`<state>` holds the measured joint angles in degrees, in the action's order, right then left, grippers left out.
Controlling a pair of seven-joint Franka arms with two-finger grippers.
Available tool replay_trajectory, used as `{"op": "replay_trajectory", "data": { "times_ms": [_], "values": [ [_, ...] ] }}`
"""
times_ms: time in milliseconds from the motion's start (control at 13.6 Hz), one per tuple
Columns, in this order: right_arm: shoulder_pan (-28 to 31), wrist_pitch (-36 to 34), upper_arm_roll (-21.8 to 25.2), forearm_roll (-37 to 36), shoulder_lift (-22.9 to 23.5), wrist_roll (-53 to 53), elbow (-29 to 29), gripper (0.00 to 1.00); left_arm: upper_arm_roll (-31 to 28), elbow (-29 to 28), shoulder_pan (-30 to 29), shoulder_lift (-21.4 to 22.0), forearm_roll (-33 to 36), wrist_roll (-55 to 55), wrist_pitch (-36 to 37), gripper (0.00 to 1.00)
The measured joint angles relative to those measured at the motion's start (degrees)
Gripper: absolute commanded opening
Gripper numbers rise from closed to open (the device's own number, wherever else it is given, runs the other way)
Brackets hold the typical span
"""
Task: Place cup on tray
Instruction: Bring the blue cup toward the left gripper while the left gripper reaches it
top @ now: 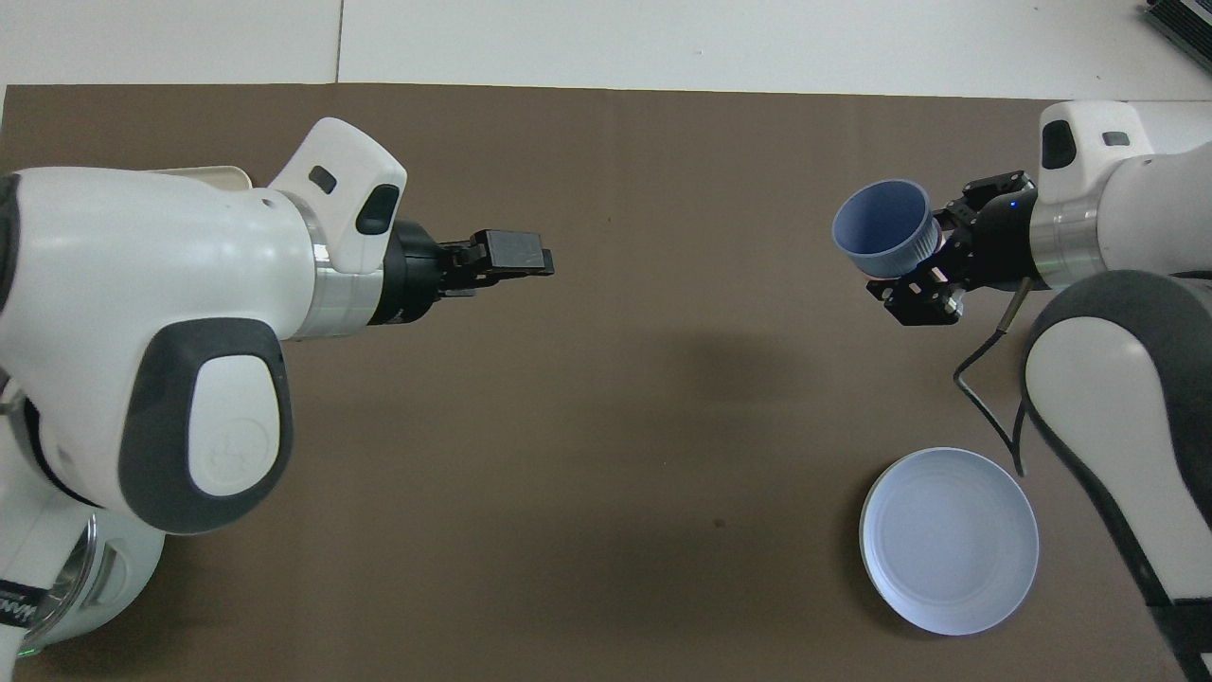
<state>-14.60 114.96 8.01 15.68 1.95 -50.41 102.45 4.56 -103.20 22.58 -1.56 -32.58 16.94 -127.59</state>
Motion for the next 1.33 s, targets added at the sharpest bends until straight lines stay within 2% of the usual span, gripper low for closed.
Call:
{"op": "replay_trajectory", "data": {
  "times_ms": [74, 221, 368, 589, 884, 1105, 1253, 1326],
  "values": [
    [-1.8, -0.9, 0.0, -2.3, 0.0, 2.5, -0.4, 0.00, 0.0, -0.2, 2.4, -1.5, -2.2, 1.2, -4.7, 0.89],
    [-5.8, -1.4, -0.1, -6.3, 0.0, 6.8, -0.7, 0.00, 0.0, -0.2, 7.4, -4.7, -5.1, 4.6, -15.9, 0.78],
    [-9.1, -2.5, -0.1, -10.0, -0.1, 9.2, -0.8, 0.00, 0.0, -0.2, 11.9, -7.0, -5.7, 8.4, -23.0, 0.72],
    [-12.7, -4.4, -0.1, -15.2, -0.6, 11.6, -1.0, 0.00, -0.1, -0.2, 14.7, -8.2, -5.9, 10.0, -24.5, 0.62],
    [-13.6, -5.0, 0.0, -16.3, -0.8, 12.0, -1.0, 0.00, -0.1, -0.1, 16.2, -8.2, -6.0, 11.0, -25.4, 0.40],
    [-13.7, -5.0, -0.2, -16.9, -0.9, 12.0, -1.0, 0.00, -0.1, -0.1, 17.8, -8.5, -6.0, 12.1, -25.9, 0.31],
    [-13.7, -5.0, -0.2, -17.0, -0.9, 12.0, -1.1, 0.00, -0.1, -0.1, 18.4, -8.6, -6.0, 12.5, -26.1, 0.08],
    [-13.7, -5.0, -0.2, -17.0, -0.9, 12.0, -1.1, 0.00, -0.1, -0.1, 18.5, -8.6, -6.0, 12.5, -26.2, 0.04]
  ]
}}
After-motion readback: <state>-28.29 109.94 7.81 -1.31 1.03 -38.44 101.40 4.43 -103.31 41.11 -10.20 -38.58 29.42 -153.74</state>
